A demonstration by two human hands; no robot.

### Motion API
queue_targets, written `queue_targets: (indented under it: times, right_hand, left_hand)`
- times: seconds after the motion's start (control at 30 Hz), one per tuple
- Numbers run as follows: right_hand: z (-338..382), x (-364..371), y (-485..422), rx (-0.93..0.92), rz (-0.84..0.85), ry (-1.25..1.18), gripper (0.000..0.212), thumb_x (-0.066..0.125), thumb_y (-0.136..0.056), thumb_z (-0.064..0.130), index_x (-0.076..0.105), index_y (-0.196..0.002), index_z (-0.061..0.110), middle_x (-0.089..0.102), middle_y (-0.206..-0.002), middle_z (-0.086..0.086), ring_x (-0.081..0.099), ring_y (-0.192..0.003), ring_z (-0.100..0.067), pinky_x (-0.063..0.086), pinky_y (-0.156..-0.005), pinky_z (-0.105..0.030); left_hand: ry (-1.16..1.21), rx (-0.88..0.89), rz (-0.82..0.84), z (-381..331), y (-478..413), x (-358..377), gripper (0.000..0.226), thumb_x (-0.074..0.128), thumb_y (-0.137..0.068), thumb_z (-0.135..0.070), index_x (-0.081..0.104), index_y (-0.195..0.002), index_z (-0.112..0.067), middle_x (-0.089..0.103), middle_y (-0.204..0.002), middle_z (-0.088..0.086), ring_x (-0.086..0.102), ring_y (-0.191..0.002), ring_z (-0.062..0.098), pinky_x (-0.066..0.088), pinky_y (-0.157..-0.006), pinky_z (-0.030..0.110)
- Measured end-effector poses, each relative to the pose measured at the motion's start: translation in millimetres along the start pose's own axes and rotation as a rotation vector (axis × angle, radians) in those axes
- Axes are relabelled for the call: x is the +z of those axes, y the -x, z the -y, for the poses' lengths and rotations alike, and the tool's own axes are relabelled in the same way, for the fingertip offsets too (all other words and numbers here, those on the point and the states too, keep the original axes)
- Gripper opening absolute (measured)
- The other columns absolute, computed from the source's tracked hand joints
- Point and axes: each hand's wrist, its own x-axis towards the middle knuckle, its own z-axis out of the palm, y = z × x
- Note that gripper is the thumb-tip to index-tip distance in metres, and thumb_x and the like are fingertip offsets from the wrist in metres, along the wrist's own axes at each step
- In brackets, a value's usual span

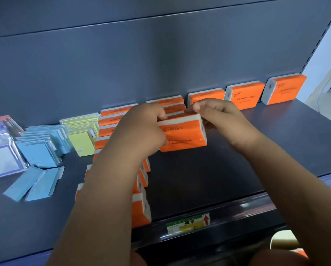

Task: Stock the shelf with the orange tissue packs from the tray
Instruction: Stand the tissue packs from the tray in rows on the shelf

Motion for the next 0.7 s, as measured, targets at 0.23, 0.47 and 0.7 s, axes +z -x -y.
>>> queue_targets:
  times: [0.23,0.47,0.7]
  right_hand:
    - [-3,-7,6,-0.038,0.104,0.145,0.031,0.085,-0.078,0.005,0.073,-0.105,0.007,0.078,-0.096,-0.005,0.074,-0.093,-0.017,0.059,-0.086,-0.034]
    - [-11,-8,3,-0.036,-0.017,0.281,0.038,0.093,-0.069,0.009,0.076,-0.100,0.023,0.069,-0.108,-0.007,0.073,-0.095,-0.016,0.060,-0.089,-0.045]
    - [-27,-8,3,0.053,-0.040,0.310,0.039,0.091,-0.071,0.007,0.072,-0.101,0.023,0.075,-0.096,0.001,0.073,-0.093,-0.012,0.061,-0.088,-0.046]
  left_hand:
    - [-0.036,-0.014,0.000,-8,-1,5,0.031,0.088,-0.075,-0.023,0.070,-0.101,-0.022,0.066,-0.100,-0.001,0.064,-0.091,0.018,0.058,-0.081,0.037]
    - [-0.038,-0.082,-0.026,-8,-13,9,0.047,0.083,-0.079,-0.011,0.069,-0.122,-0.025,0.068,-0.117,0.000,0.066,-0.102,0.023,0.057,-0.092,0.040]
    - [-0.028,-0.153,0.007,-2,-27,9,0.052,0.074,-0.084,0.002,0.066,-0.131,-0.019,0.064,-0.131,0.004,0.063,-0.117,0.027,0.053,-0.102,0.042]
